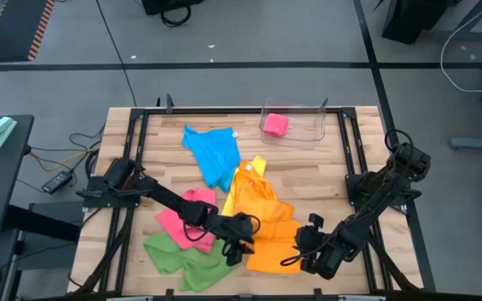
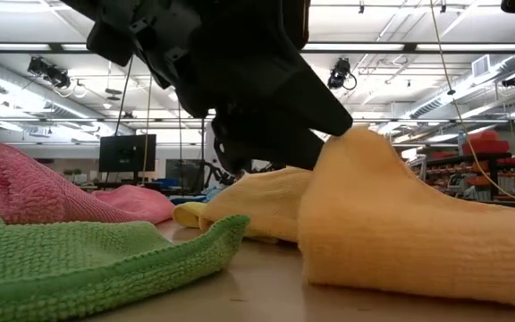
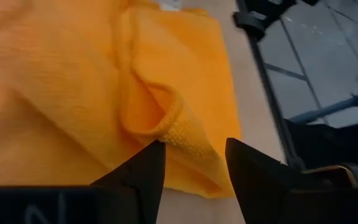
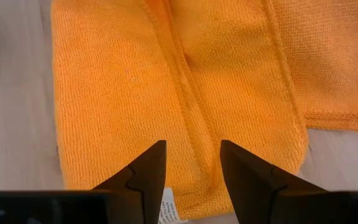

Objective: Fold microfiber towels
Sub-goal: Fold the right orange microfiber cloth

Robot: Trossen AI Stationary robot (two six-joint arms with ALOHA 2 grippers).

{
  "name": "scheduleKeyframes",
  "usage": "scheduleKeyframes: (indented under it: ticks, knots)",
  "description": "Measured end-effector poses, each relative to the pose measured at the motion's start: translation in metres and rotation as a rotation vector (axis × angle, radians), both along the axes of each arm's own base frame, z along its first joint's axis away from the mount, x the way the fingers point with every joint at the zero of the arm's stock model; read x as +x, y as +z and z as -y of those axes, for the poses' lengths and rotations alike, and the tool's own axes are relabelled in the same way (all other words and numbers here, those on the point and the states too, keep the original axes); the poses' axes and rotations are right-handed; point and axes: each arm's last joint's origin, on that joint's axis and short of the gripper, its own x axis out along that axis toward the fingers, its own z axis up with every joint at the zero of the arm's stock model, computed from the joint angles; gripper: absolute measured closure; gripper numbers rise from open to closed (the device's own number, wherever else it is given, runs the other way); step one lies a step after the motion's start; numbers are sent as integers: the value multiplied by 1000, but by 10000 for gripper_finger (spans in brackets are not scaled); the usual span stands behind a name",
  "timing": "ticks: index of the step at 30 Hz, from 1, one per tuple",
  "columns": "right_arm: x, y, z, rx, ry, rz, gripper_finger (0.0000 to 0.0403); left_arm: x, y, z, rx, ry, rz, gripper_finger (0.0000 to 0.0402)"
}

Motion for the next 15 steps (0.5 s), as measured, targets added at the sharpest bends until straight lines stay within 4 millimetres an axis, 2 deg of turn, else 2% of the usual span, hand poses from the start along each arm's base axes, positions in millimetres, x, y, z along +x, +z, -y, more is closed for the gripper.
scheduleKeyframes:
  ticks: [9,12,15]
  knots:
    - [0,0,0,1,5,4,242,1,0,-2,37,56,14,253]
    - [1,0,0,1,2,4,242,1,0,-2,61,45,24,284]
    - [2,0,1,-1,4,5,242,0,0,0,83,25,33,332]
